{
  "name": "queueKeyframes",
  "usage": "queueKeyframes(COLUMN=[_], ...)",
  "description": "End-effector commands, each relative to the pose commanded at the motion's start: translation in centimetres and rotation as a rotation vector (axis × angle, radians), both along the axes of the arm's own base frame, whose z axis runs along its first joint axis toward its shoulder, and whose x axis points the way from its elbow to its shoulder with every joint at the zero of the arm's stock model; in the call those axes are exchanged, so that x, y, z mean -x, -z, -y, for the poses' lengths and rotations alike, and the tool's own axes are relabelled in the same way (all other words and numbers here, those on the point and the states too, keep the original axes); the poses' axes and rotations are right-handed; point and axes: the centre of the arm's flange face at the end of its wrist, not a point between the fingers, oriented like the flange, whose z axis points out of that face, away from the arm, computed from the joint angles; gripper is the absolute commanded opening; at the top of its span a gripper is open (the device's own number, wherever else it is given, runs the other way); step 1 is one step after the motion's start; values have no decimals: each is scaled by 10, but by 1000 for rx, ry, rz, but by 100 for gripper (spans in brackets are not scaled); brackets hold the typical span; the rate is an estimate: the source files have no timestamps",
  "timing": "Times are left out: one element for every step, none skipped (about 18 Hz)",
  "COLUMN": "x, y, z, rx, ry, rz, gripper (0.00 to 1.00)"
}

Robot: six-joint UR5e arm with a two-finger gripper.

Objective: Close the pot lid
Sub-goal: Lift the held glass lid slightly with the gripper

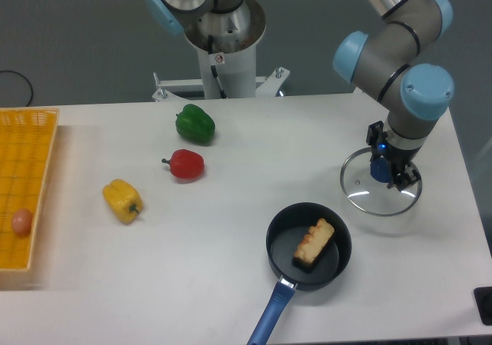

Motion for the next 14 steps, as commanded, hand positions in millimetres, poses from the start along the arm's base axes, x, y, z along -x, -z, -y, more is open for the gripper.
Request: queueKeyframes(x=[0, -1, -1, 0, -1, 0, 0, 1, 1, 1, -1, -3, -4, -7], y=[1, 0, 0, -1, -2, -3, -5, -5, -9, -12, -24, -27, -32, -39], z=[0, 0, 0, 1, 0, 0, 0, 0, -2, -2, -3, -5, -7, -8], rx=[-1, -1, -1, 0, -2, -3, -4, -4, -5, -6, -11, -13, -18, -22], ry=[0, 2, 2, 0, 2, 2, 2, 2, 3, 3, 3, -2, -3, -3], rz=[2, 1, 1, -1, -1, -4, -7, -7, -10, 0, 7, 15, 17, 15], gripper=[62, 62, 62, 62, 62, 62, 62, 62, 62, 62, 62, 62, 62, 62])
